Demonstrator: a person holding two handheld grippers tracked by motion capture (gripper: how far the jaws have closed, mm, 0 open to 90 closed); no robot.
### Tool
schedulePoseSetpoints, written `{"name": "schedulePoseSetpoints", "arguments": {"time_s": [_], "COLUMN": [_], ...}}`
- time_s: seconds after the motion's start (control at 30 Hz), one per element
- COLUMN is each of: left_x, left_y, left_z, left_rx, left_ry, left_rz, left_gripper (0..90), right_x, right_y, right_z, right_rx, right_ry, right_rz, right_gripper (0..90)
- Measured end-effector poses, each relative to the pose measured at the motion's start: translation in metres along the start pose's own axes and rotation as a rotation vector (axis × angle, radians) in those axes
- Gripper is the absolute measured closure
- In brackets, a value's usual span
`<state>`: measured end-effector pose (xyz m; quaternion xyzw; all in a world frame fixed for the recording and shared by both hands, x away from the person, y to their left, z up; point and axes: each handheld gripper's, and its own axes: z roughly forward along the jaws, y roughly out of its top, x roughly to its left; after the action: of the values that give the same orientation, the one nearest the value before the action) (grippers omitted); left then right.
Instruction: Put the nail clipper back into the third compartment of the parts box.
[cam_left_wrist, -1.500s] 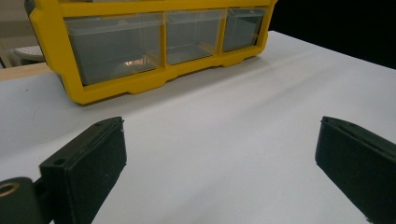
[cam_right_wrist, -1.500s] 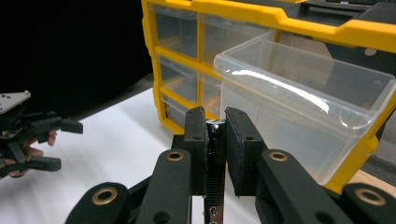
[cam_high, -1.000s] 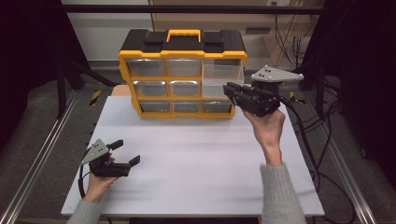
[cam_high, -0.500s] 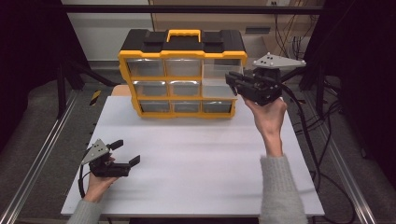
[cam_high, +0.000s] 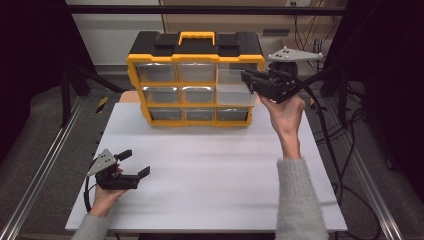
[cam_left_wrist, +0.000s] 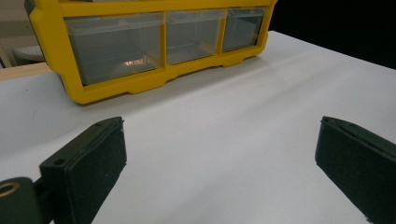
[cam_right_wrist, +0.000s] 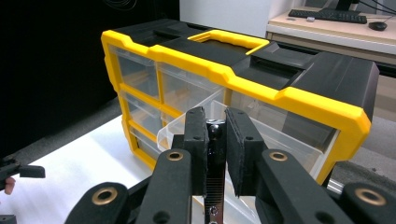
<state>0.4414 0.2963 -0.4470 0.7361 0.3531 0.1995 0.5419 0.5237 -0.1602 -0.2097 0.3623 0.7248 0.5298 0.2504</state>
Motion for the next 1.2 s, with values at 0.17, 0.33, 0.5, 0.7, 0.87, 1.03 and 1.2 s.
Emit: {"name": "schedulePoseSetpoints", "arguments": {"time_s": [0.17,0.33,0.5,0.7,0.87,1.03,1.2], "left_x": [0.0,0.0,0.0,0.001,0.001,0.001,0.001], "left_y": [0.0,0.0,0.0,0.0,0.0,0.0,0.0], "left_z": [0.0,0.0,0.0,0.0,0.0,-0.001,0.0], "left_rx": [-0.001,-0.002,-0.003,-0.004,-0.005,-0.004,-0.004], "left_ry": [0.0,0.0,-0.001,0.0,-0.001,0.0,0.0], "left_rz": [-0.001,0.0,-0.001,-0.002,-0.003,-0.003,-0.004], "left_gripper": [2.0,1.9,1.9,1.9,2.0,2.0,2.0], "right_x": [-0.004,-0.008,-0.012,-0.018,-0.022,-0.026,-0.028], "right_y": [0.005,0.008,0.011,0.012,0.012,0.012,0.011], "right_z": [0.005,0.012,0.018,0.025,0.03,0.036,0.041], "right_rx": [-0.001,0.004,0.011,0.024,0.025,0.032,0.041], "right_ry": [-0.014,-0.023,-0.036,-0.054,-0.064,-0.074,-0.079], "right_rz": [0.008,0.013,0.02,0.026,0.031,0.035,0.036], "right_gripper": [79.6,79.6,79.6,79.6,79.6,79.6,79.6]}}
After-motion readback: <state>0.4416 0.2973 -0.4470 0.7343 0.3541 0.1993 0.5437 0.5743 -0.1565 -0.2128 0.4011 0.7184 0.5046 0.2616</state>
